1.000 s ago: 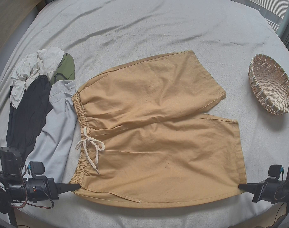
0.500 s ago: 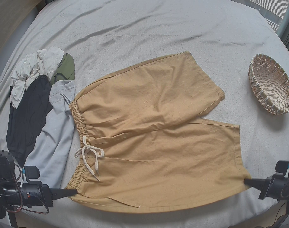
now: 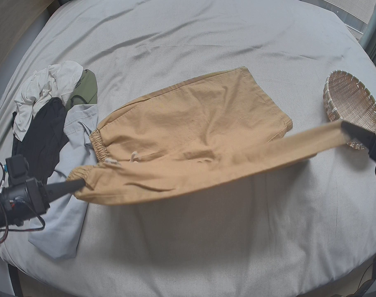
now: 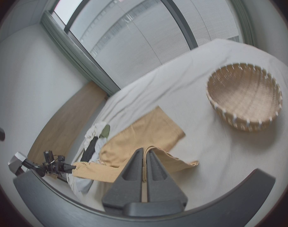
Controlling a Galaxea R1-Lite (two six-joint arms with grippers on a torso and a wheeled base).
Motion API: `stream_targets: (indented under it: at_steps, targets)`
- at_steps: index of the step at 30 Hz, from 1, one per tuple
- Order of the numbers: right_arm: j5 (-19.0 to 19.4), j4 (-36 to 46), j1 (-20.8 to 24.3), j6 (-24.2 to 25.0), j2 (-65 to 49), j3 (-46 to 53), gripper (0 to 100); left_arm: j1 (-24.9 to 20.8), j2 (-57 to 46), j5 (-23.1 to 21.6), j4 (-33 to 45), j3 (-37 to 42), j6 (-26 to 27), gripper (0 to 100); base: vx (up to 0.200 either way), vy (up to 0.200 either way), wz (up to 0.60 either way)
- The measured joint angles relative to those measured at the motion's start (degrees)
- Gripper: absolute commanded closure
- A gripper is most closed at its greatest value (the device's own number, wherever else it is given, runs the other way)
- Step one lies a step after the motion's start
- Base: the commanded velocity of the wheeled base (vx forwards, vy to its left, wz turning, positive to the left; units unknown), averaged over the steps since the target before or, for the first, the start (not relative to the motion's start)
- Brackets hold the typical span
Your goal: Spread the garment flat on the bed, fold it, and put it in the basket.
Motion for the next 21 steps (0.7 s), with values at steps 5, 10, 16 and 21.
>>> stream_targets:
  at_steps: [5, 10, 16, 21]
  targets:
    - [-0.01, -0.02, -0.11, 0.0, 7.64, -11.35, 100, -0.05, 1.96, 3.1, -3.3, -6.17, -2.99, 100, 0.0, 0.0, 0.0]
    - [-0.04, -0.02, -0.11, -0.02, 11.8, -15.74, 100, -0.07, 4.08, 4.95, -6.92, -7.64, -3.95, 100, 0.0, 0.0, 0.0]
    - [-0.04, -0.02, -0.35, -0.05, 17.34, -19.9, 100, -0.13, 6.84, 6.13, -8.64, -8.37, -5.34, 100, 0.0, 0.0, 0.0]
    - [-0.09, 0.07, -1.1, -0.05, 19.71, -21.38, 100, -0.18, 7.86, 6.16, -8.81, -8.41, -5.95, 100, 0.0, 0.0, 0.0]
